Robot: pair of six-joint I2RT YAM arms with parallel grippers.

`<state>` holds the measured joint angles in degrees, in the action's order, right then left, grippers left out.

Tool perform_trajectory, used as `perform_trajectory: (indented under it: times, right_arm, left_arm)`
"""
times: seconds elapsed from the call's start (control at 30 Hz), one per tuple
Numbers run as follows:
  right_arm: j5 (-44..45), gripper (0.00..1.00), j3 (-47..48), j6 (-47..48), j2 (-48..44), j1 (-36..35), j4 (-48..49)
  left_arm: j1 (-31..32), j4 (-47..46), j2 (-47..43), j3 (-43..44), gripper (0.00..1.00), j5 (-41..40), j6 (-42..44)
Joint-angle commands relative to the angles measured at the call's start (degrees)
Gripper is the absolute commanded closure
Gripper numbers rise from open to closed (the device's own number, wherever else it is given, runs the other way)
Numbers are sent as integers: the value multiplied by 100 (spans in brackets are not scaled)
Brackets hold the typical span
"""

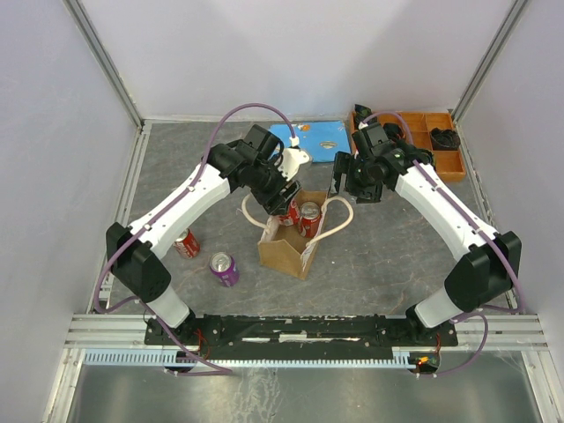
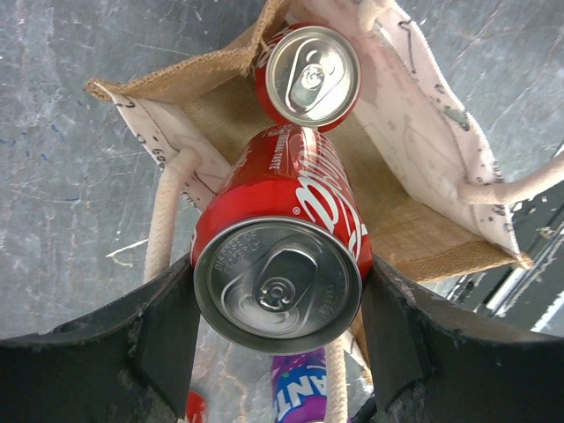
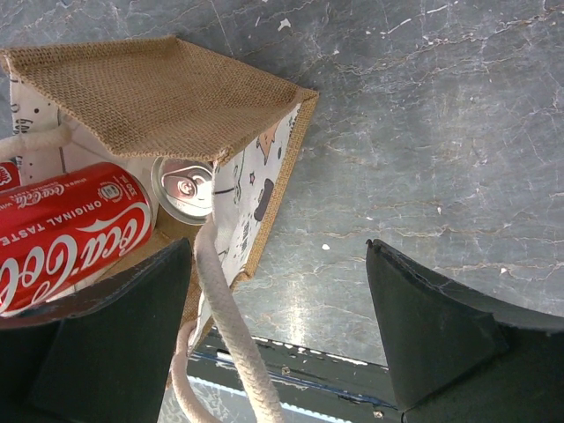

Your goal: Place the beverage into the canvas bag

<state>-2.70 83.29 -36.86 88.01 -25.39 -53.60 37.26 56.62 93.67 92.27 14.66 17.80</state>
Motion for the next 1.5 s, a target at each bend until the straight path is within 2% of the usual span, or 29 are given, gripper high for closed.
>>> perform_trajectory:
  times: [0.0,0.23,0.73,0.97,1.47]
  right_arm:
    - [94,12,-28,-92,-208,-27,134]
    - [111,12,68,-102,-153,-28,124]
    - [213,12,78,-121,-182,-25,8]
    - [218,12,90,-102,-120,-27,-11]
    - [138,12,244,-15,101,-25,-23]
  left_arm:
    - [25,-109,-219,84,97,-354,647]
    - [38,-136,56,30,97,-465,719]
    - [71,-989,743,-138,97,-475,450]
    - [122,-1039,1027,143,97,-238,256]
    - [245,-1514,1227,305,97,-283,-169]
